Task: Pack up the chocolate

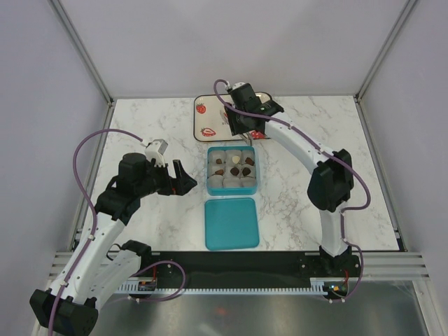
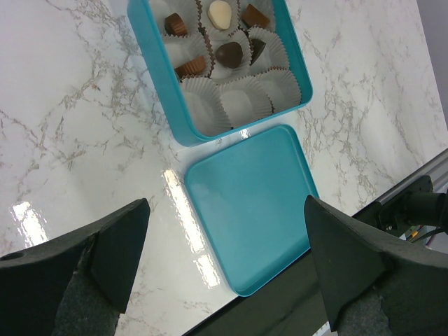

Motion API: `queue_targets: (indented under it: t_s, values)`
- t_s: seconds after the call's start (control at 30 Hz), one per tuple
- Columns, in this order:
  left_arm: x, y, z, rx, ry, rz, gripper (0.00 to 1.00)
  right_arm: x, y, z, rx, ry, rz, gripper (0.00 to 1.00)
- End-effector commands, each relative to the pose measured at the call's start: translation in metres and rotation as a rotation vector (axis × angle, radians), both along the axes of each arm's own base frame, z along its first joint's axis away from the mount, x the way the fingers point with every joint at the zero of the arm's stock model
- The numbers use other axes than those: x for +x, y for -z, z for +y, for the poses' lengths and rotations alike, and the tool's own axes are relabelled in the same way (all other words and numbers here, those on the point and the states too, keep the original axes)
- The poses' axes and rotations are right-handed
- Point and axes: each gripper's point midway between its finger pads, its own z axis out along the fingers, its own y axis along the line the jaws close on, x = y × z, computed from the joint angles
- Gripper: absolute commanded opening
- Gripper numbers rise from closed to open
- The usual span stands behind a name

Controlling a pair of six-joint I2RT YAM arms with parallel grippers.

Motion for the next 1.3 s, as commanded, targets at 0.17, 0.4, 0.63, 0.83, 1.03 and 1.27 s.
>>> queue_targets:
  t_s: [0.17,0.4,0.63,0.83,1.03,1.27]
  values:
    - [0.000,-0.003,0.000,0.011,0.020,-0.028,1.00,0.072,0.029,0.004,-0.069,0.072,-0.110,0.51]
    - [0.001,-0.003,0.001,0.014,0.016,-0.029,1.00,0.097,0.070,0.006,-0.062,0.085,-0.080,0.52]
    - [0.001,-0.001,0.001,0.018,0.015,-0.026,1.00,0.115,0.095,0.001,-0.056,0.102,-0.056,0.51]
    - [0.002,-0.001,0.001,0.021,0.013,-0.028,1.00,0.128,0.104,0.008,-0.011,0.077,-0.044,0.51]
    - [0.002,-0.001,0.002,0.025,0.008,-0.026,1.00,0.133,0.101,0.015,0.016,0.047,-0.055,0.52]
    - [0.002,0.001,0.002,0.027,0.007,-0.023,1.00,0.136,0.111,0.016,0.019,0.041,-0.048,0.51]
